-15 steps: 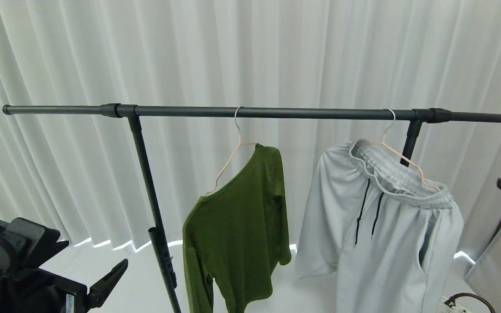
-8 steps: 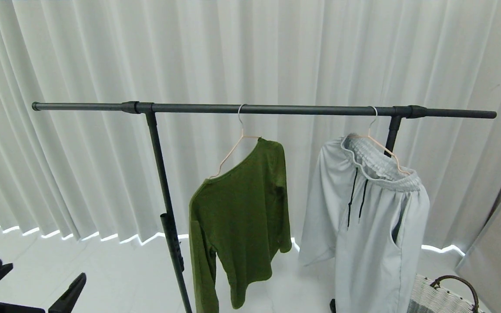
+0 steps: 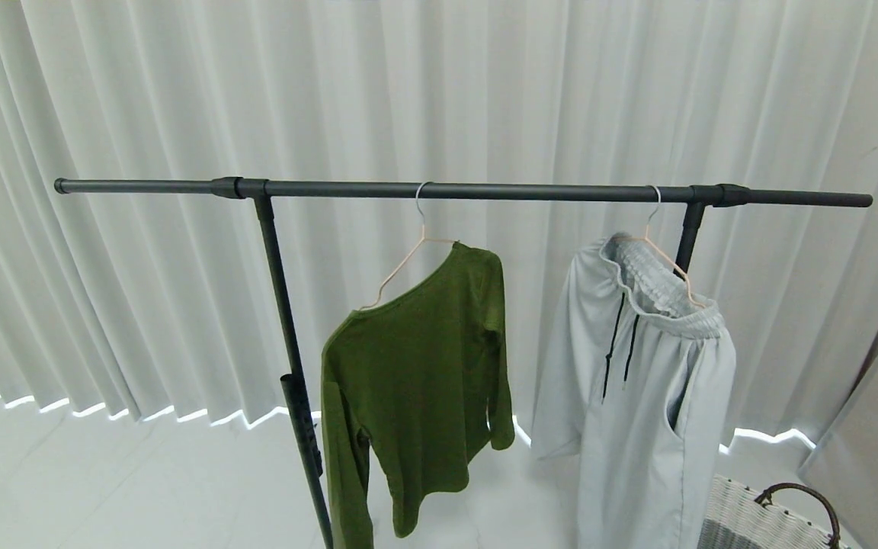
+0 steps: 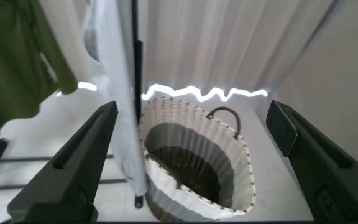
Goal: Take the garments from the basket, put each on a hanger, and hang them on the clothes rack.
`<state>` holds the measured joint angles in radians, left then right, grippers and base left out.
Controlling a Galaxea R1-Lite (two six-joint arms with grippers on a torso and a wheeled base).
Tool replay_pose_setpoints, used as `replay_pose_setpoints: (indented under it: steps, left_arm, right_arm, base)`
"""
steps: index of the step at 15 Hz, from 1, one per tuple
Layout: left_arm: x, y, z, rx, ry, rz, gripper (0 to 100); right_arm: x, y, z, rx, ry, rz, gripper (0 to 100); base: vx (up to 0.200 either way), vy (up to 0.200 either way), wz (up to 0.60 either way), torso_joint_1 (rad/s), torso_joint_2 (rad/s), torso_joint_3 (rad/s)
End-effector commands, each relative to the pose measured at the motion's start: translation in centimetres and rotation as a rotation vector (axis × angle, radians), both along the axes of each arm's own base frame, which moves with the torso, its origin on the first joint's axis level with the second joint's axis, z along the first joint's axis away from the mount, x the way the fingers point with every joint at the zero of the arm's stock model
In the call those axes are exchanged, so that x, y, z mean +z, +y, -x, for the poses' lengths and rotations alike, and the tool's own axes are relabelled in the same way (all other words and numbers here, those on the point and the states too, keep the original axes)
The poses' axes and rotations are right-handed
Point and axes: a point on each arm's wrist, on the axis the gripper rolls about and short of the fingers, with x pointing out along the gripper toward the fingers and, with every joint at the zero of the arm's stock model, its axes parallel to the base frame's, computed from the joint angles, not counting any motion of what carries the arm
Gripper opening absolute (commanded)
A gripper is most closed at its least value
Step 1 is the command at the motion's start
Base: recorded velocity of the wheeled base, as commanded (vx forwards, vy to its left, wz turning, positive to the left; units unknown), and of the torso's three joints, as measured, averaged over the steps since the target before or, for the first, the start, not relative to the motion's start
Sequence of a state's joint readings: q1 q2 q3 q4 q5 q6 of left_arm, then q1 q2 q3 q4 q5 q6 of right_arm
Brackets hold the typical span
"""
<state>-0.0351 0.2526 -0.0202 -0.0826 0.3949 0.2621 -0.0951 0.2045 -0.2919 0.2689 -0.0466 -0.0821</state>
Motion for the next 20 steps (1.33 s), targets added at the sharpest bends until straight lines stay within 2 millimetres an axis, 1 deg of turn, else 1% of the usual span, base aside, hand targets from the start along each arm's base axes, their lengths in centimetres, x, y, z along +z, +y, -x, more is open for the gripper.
replay_pose_setpoints:
  steps: [1, 3, 4, 5, 9, 10, 13, 15, 16, 18, 19, 20]
  left_arm:
    - [-1.0, 0.2, 2.5, 0.12, -0.158, -0.006, 100]
    - [-1.0, 0.2, 2.5, 0.127, -0.162, 0.006, 100]
    - [-1.0, 0.2, 2.5, 0.128, -0.162, 0.006, 100]
    - [-1.0, 0.2, 2.5, 0.127, -0.161, 0.005, 100]
    - [-1.0, 0.1, 2.5, 0.098, -0.164, 0.011, 100]
    - [-1.1, 0.0, 2.3, 0.028, -0.18, 0.018, 100]
    - [-1.2, -0.7, 2.0, -0.306, -0.216, 0.069, 100]
    - [-1.5, -1.0, 2.0, -0.433, -0.191, 0.158, 100]
    - [-1.9, -1.0, 2.0, -0.428, -0.148, 0.178, 100]
    - [-1.9, -1.0, 2.0, -0.416, -0.155, 0.218, 100]
    - [-1.9, -1.0, 2.0, -0.417, -0.156, 0.216, 100]
    - [-1.9, -1.0, 2.0, -0.416, -0.155, 0.218, 100]
  right_arm:
    - [-2.3, 0.0, 0.4, -0.039, -0.075, 0.012, 100]
    - [-4.2, -0.2, -0.6, -0.044, -0.102, 0.033, 100]
    - [-4.8, -0.3, -1.0, -0.069, -0.146, 0.09, 100]
    - [-4.5, -0.3, -1.0, -0.095, -0.17, 0.107, 100]
    - [-4.7, -0.4, -1.0, -0.111, -0.154, 0.083, 100]
    - [-4.7, -0.4, -1.0, -0.111, -0.161, 0.074, 100]
    - [-4.6, -0.3, -1.0, -0.107, -0.173, 0.058, 100]
    - [-4.6, -0.2, -1.0, -0.049, -0.176, 0.045, 100]
    - [-4.6, -0.1, -1.1, 0.018, -0.172, 0.037, 100]
    - [-4.7, 0.3, -1.1, 0.182, -0.172, 0.012, 100]
    - [-4.8, 0.4, -1.1, 0.237, -0.162, -0.014, 100]
    - [-5.1, 0.5, -1.1, 0.241, -0.134, -0.03, 100]
  base:
    - [0.0, 0.0, 0.0, 0.0, 0.0, 0.0]
    - [0.0, 0.0, 0.0, 0.0, 0.0, 0.0]
    - [0.0, 0.0, 0.0, 0.0, 0.0, 0.0]
    - [0.0, 0.0, 0.0, 0.0, 0.0, 0.0]
    - [0.0, 0.0, 0.0, 0.0, 0.0, 0.0]
    - [0.0, 0.0, 0.0, 0.0, 0.0, 0.0]
    - [0.0, 0.0, 0.0, 0.0, 0.0, 0.0]
    - [0.0, 0.0, 0.0, 0.0, 0.0, 0.0]
    - [0.0, 0.0, 0.0, 0.0, 0.0, 0.0]
    - [0.0, 0.0, 0.0, 0.0, 0.0, 0.0]
    - [0.0, 0.0, 0.0, 0.0, 0.0, 0.0]
    - [0.0, 0.0, 0.0, 0.0, 0.0, 0.0]
